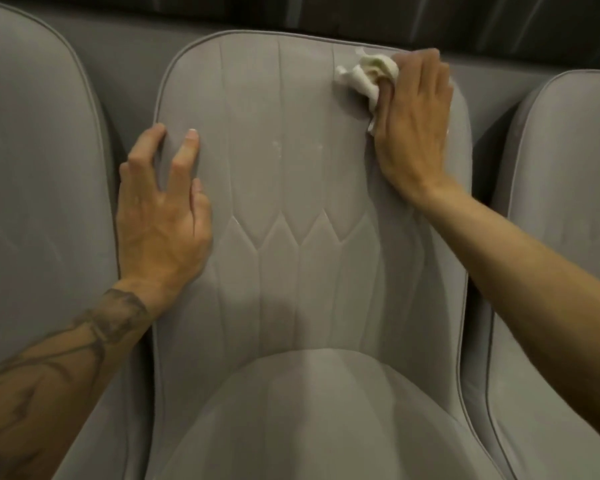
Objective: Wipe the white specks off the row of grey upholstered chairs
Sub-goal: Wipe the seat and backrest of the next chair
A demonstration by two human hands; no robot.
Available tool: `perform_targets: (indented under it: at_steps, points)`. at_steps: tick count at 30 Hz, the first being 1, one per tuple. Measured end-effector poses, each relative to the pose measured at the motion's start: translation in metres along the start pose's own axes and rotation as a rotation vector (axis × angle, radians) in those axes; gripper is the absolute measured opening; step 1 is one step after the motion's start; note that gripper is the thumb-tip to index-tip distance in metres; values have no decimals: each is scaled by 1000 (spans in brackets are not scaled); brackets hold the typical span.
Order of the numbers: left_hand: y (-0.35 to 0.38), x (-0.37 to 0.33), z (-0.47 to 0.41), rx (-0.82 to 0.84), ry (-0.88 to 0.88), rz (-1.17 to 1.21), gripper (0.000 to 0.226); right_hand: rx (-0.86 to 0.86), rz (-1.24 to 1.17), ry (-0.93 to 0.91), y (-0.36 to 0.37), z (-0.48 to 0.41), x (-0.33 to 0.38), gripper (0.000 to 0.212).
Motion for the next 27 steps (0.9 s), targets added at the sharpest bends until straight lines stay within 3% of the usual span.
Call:
perform_targets:
  at_steps: [3,6,9,12,15,20,22,27]
  points:
    - [-1,0,-1,-2,4,-3,50,27,4,26,6,36,11,25]
    - [-2,-1,-1,16,-10,11,50,213,5,-156,5,87,22,20]
    - [-3,-4,0,35,-18,31,51,229,36,-249,-2,61,11,17]
    - [-4,-4,0,46,-26,40,51,74,49,-110,-4,5,3,17]
    - [-3,-5,0,40,-23,39,52,33,41,6,2,18,8,22]
    - [-3,-4,0,40,-20,31,51,347,26,-243,3,109,23,24]
    - [-4,-5,0,31,-20,27,51,312,17,-245,-2,88,18,21]
    - [-3,-5,0,32,-17,34,50,64,70,17,2,27,9,22]
Point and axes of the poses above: each hand's wrist, its own z-axis away from the middle knuckle, its own y-axis out of the palm, x = y × z, the point moved 4 cm from there along -z, towards the middle knuckle, and after that the axes turned 8 degrees about x, right-handed, at the moved point
